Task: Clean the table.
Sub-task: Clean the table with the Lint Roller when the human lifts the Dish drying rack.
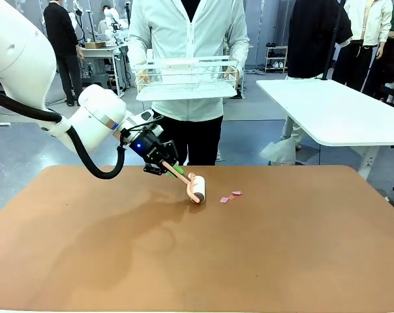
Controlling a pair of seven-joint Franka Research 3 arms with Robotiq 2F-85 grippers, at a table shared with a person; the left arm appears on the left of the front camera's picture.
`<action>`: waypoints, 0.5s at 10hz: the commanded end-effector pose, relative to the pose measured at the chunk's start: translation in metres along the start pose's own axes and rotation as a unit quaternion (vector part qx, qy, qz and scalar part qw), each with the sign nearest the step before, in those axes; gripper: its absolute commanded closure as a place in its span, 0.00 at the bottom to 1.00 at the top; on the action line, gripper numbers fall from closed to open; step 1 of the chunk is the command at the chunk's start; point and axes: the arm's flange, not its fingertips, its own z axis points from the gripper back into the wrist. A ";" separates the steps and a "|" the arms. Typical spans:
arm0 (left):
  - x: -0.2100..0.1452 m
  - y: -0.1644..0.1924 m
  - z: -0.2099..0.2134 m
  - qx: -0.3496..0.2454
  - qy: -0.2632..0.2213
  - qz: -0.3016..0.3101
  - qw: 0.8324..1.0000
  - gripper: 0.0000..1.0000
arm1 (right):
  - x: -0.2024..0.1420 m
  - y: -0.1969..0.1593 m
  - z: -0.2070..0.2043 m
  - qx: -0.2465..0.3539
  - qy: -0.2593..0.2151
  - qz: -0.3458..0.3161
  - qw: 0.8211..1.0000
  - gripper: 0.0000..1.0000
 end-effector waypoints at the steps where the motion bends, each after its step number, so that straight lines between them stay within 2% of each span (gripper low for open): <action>1: 0.006 0.006 -0.028 -0.015 0.020 -0.011 1.000 0.81 | 0.000 0.004 0.001 -0.004 0.001 -0.001 1.000 0.00; 3: 0.007 0.001 -0.057 -0.004 0.053 -0.020 0.998 0.81 | 0.000 0.004 0.001 -0.004 0.001 -0.001 1.000 0.00; 5: 0.004 -0.011 -0.080 -0.025 0.043 -0.022 0.999 0.81 | 0.000 0.004 0.001 -0.004 0.001 -0.001 1.000 0.00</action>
